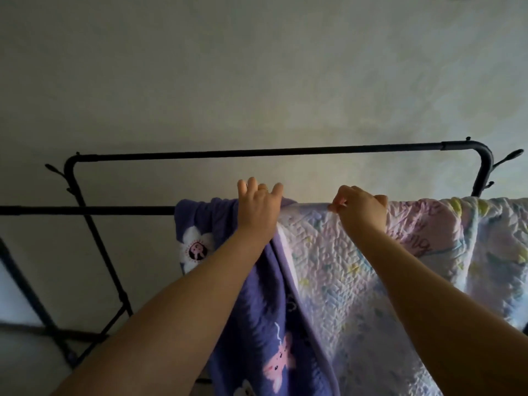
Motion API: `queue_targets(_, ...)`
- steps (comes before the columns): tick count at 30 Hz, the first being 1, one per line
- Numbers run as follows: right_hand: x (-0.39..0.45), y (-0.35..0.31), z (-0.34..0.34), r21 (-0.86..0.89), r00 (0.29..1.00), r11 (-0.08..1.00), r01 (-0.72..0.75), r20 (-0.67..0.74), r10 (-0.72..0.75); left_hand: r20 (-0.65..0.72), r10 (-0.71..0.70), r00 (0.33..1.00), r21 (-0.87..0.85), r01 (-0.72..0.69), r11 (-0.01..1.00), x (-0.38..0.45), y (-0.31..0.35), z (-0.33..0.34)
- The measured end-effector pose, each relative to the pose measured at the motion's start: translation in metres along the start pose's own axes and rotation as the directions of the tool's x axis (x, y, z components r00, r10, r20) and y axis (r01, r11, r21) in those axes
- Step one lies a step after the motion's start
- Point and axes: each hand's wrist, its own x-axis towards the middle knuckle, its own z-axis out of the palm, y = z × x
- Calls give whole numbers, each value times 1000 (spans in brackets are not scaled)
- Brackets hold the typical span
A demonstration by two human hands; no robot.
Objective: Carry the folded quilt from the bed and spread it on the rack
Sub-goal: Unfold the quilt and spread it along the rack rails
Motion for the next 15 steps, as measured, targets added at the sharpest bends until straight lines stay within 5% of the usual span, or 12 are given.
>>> queue_targets(4,3,-9,-2,-121,998,990,-69,-21,67,-7,56,998,73,-56,996,-4,-47,4)
queue_targets(13,2,-60,9,-238,952,922,-306,-103,289,162,-182,970,198,149,969,-34,-188,30)
queue_targets(15,-2,-94,20,-186,971,954,-237,-77,226,185,-215,959,163,186,969,-37,-197,34)
